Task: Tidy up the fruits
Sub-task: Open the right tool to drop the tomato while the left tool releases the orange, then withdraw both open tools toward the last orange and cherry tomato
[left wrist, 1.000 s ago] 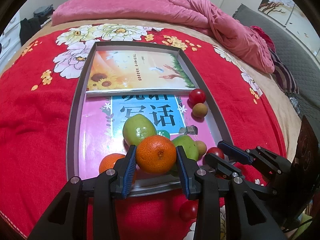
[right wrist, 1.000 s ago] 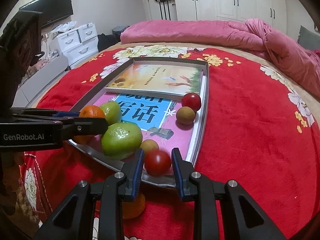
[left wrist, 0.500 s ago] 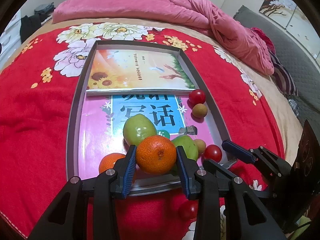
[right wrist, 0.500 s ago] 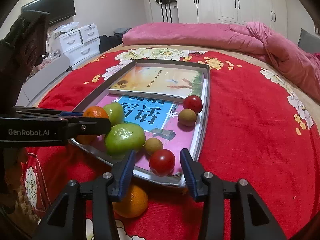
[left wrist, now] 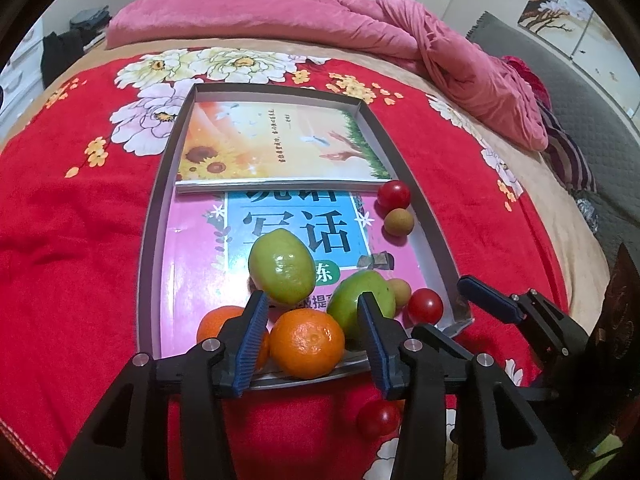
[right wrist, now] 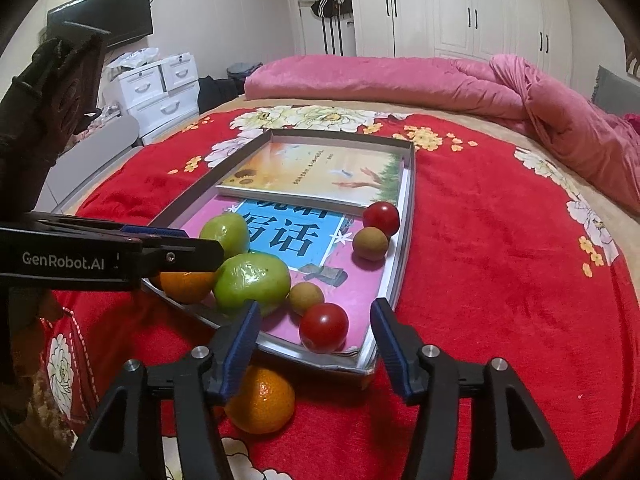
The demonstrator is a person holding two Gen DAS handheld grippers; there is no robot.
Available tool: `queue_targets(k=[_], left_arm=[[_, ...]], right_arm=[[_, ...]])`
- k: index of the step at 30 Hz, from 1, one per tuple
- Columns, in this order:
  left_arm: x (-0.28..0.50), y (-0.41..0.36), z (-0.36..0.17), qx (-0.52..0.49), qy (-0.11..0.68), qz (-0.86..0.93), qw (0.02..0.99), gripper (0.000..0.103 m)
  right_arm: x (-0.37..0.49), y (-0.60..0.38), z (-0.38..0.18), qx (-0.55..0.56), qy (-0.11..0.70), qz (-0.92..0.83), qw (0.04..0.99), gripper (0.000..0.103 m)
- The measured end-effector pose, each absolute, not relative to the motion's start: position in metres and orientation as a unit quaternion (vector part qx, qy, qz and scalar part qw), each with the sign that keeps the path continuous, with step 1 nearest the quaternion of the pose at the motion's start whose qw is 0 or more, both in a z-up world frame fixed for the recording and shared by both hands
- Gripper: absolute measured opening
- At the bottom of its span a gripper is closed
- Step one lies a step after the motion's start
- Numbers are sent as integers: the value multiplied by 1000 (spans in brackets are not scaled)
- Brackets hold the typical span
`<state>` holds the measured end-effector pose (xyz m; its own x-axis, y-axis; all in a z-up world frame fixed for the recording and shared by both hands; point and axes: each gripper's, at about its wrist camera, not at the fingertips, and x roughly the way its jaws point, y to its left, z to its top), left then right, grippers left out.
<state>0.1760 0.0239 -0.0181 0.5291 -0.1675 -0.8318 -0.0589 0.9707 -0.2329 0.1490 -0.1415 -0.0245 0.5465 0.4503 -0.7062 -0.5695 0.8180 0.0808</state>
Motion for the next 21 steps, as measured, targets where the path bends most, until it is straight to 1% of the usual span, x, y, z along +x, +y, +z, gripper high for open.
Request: queue_targets(k=[2,4,7,11,14,21], left_arm=[[174,24,-17,-116,483,-30,867,49],[172,24,-16,-116,482,-30,868,51],[171,24,-14,-118,479,-29,870,55],[167,25,-10,-125,475,-28,871,59],[165,26,-6,-124,471,-26,873,60],[160,29,2,-127,466,-22,875,61]], right_arm=[[147,-142,-24,-81,374,289,878,59],[145,-143,-22,-84,369,284,881,66],[143,-145,-19,-82,364,283,883,66],[143,-147,-17,-80,360,279,887,68],[141,-148,-15,-80,355,277,889,70],[136,-152,-8,-81,334,266,901,81]])
